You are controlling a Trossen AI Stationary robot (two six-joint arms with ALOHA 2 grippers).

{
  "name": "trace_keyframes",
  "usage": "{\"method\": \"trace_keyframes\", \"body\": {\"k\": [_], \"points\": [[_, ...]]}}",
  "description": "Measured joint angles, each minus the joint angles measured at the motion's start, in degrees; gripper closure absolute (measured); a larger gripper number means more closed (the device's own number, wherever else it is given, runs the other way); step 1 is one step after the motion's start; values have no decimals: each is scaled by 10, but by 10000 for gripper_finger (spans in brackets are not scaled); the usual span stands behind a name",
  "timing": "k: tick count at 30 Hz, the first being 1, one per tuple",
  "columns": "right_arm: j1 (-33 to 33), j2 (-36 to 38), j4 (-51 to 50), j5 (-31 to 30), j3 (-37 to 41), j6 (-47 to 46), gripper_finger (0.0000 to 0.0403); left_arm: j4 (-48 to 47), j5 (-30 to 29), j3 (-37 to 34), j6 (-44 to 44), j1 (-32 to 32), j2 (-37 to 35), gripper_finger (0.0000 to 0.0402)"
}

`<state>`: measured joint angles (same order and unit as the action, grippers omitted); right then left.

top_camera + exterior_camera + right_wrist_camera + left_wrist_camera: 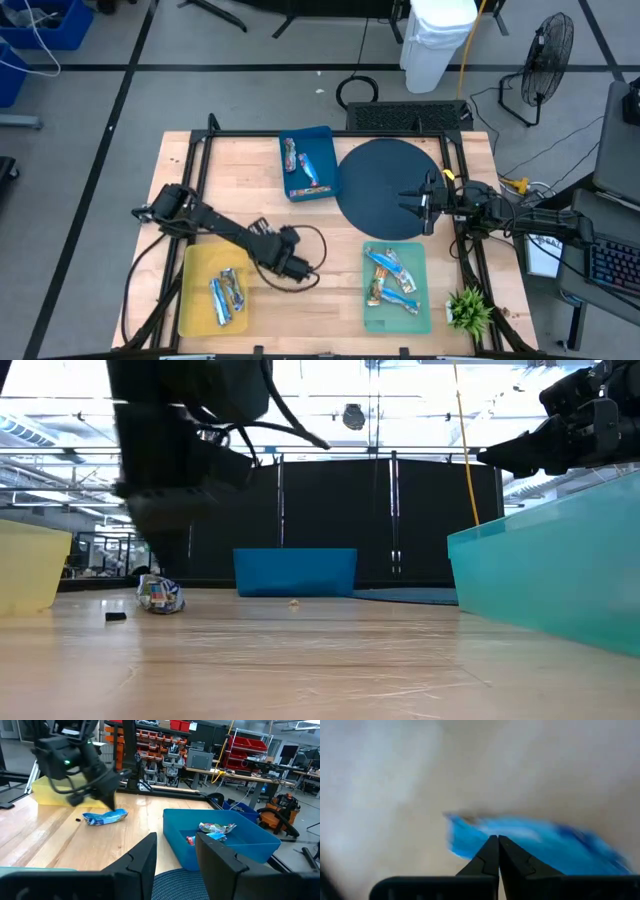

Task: Pick and place Granola Bars by type
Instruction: Put the blue granola bar into the yellow bin

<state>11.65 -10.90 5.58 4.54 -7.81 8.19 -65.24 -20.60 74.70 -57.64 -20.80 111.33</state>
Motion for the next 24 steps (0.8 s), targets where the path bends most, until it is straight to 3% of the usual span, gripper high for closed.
{"method": "trace_keyframes", "body": {"k": [3, 5, 10, 15, 19, 24], "points": [[0, 0, 0, 0, 0, 0, 277, -20, -61, 0, 19, 24, 0, 394], [0, 0, 0, 0, 0, 0, 277, -14, -64, 0, 49, 40, 0, 398], [0, 0, 0, 0, 0, 0, 277, 24, 61, 0, 189, 49, 0, 390], [0, 0, 0, 0, 0, 0, 277, 27, 114, 1, 286, 24, 0, 395], [0, 0, 0, 0, 0, 0, 277, 40, 94, 1, 394, -9, 0, 392], [0, 0, 0, 0, 0, 0, 277, 63, 54, 1, 453, -25, 0, 396]]}}
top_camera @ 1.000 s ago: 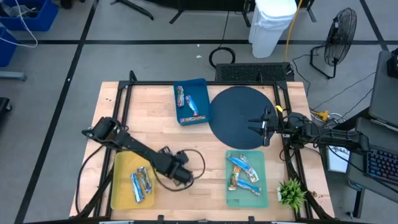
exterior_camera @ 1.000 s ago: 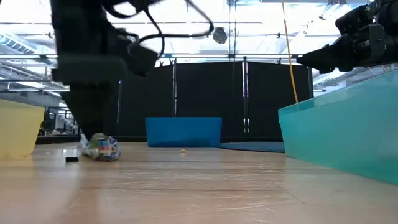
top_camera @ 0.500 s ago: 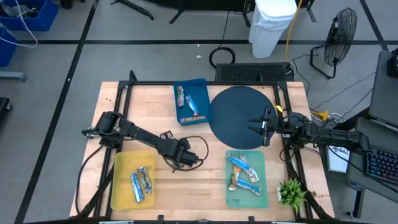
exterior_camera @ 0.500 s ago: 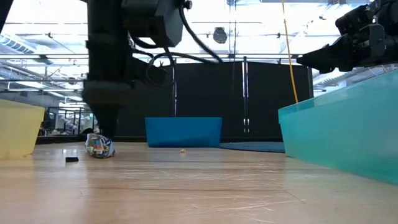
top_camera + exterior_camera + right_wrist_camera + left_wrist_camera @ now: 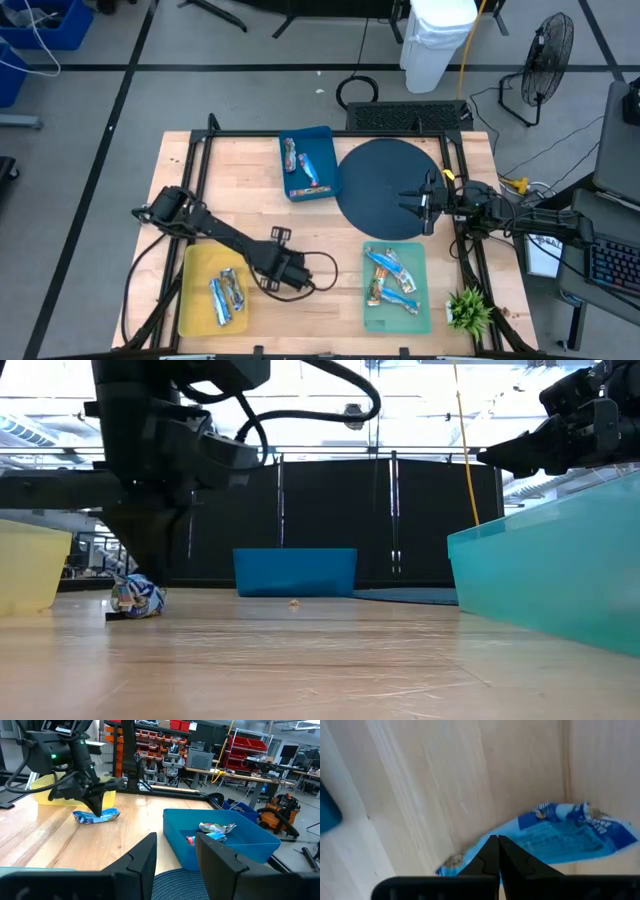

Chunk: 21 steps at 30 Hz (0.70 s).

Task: Pick and place Granola Bars by type
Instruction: Put the blue granola bar into the yellow bin

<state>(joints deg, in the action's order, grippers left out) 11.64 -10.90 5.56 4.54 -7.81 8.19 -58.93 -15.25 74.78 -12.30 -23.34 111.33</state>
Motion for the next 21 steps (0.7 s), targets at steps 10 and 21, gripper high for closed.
{"method": "trace_keyframes", "body": {"k": [10, 21], "points": [[0, 0, 0, 0, 0, 0, 277, -8, -59, 10, 65, 22, 0, 393], [0, 0, 0, 0, 0, 0, 277, -33, 184, 67, 7, 0, -5, 395]]}}
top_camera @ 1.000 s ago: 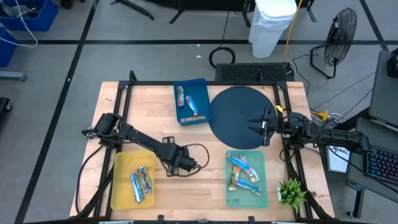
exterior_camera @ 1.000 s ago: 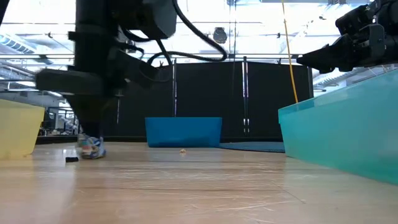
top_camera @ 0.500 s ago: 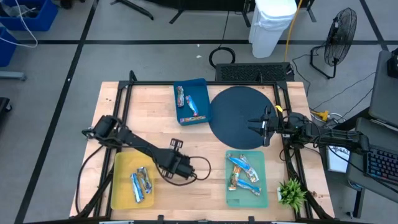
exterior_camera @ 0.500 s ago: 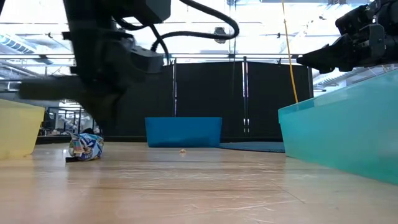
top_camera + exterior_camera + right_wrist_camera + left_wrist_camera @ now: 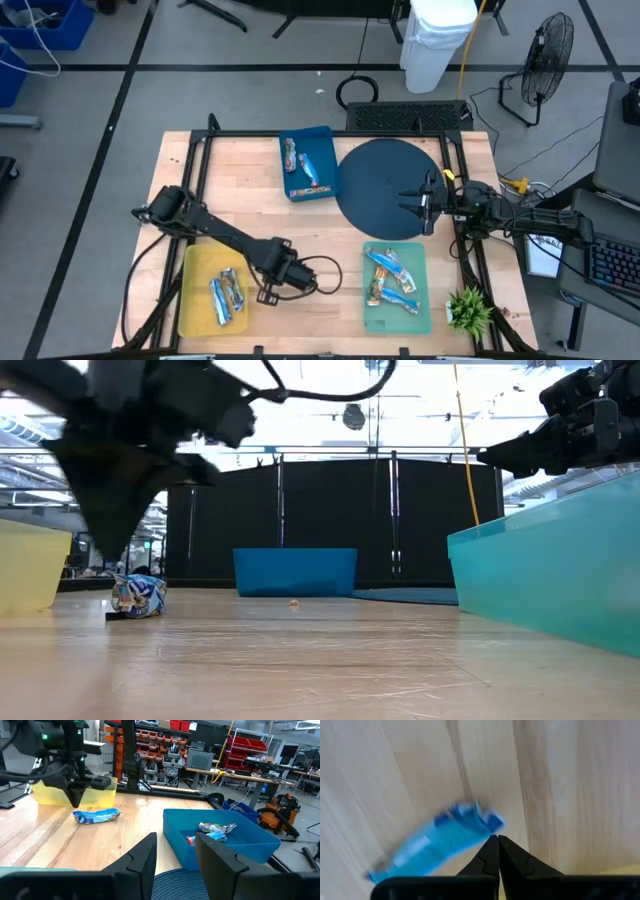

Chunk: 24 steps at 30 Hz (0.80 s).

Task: Pick and place Granola Bars by type
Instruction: Put the blue granola bar into the yellow bin

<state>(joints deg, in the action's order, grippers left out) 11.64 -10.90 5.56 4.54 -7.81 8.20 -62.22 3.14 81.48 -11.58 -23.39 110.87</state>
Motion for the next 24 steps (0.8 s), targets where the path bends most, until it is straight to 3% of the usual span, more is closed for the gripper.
{"method": "trace_keyframes", "body": {"k": [7, 16, 24], "points": [[0, 0, 0, 0, 0, 0, 277, -36, -7, -35, -52, -23, 0, 397], [0, 0, 0, 0, 0, 0, 277, 70, -15, -84, -56, -6, 0, 397], [0, 0, 0, 0, 0, 0, 277, 184, -180, -86, -26, 24, 0, 384]]}}
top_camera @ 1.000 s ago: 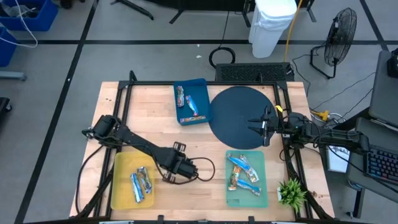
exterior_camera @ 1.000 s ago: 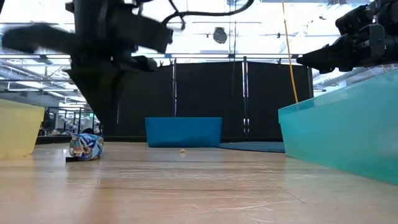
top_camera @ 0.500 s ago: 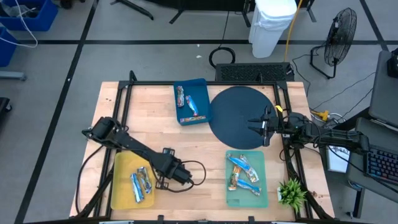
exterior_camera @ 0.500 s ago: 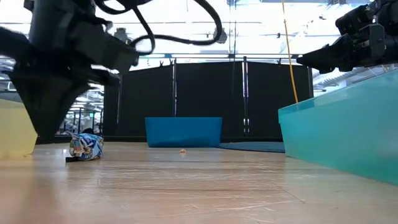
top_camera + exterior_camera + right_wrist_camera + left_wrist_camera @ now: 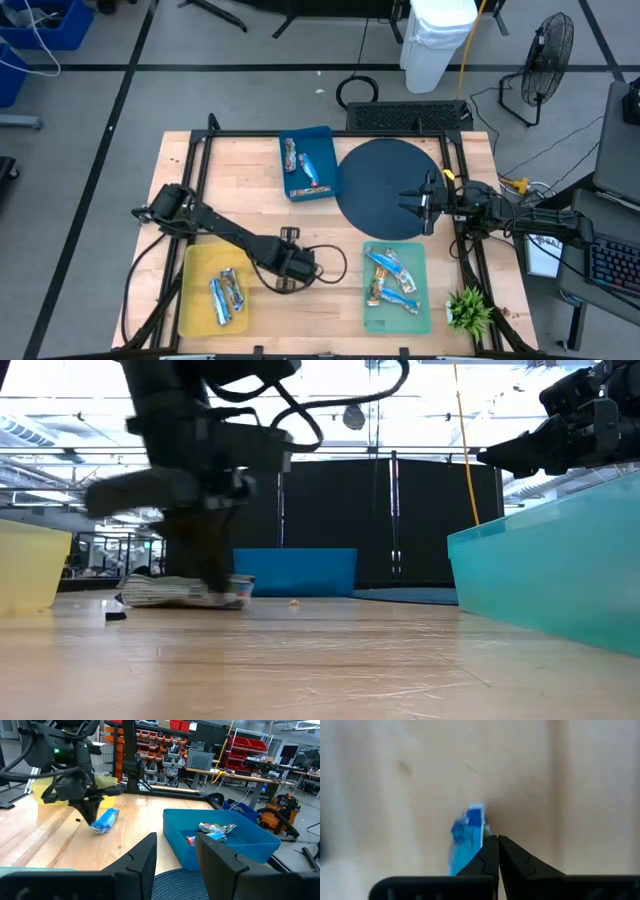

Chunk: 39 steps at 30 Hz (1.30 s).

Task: Pick and place Granola Bars by type
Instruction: Put the blue granola bar into the yellow bin

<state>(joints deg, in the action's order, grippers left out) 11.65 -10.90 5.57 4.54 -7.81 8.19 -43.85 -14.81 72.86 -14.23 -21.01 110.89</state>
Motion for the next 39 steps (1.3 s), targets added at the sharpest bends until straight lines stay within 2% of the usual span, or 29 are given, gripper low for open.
{"method": "trace_keyframes", "body": {"k": [3, 7, 13, 21, 27, 39], "points": [[0, 0, 0, 0, 0, 0, 277, 8, -48, 1, 21, 14, 0, 395], [0, 0, 0, 0, 0, 0, 277, 0, -57, 1, 16, 30, 0, 391], [0, 0, 0, 0, 0, 0, 277, 4, 43, 1, -25, 37, 0, 355], [0, 0, 0, 0, 0, 0, 277, -29, -20, 46, -76, 34, 0, 299], [0, 0, 0, 0, 0, 0, 277, -66, -23, 57, -76, 34, 0, 262], [0, 0, 0, 0, 0, 0, 277, -44, -43, 6, -107, 61, 0, 245]]}}
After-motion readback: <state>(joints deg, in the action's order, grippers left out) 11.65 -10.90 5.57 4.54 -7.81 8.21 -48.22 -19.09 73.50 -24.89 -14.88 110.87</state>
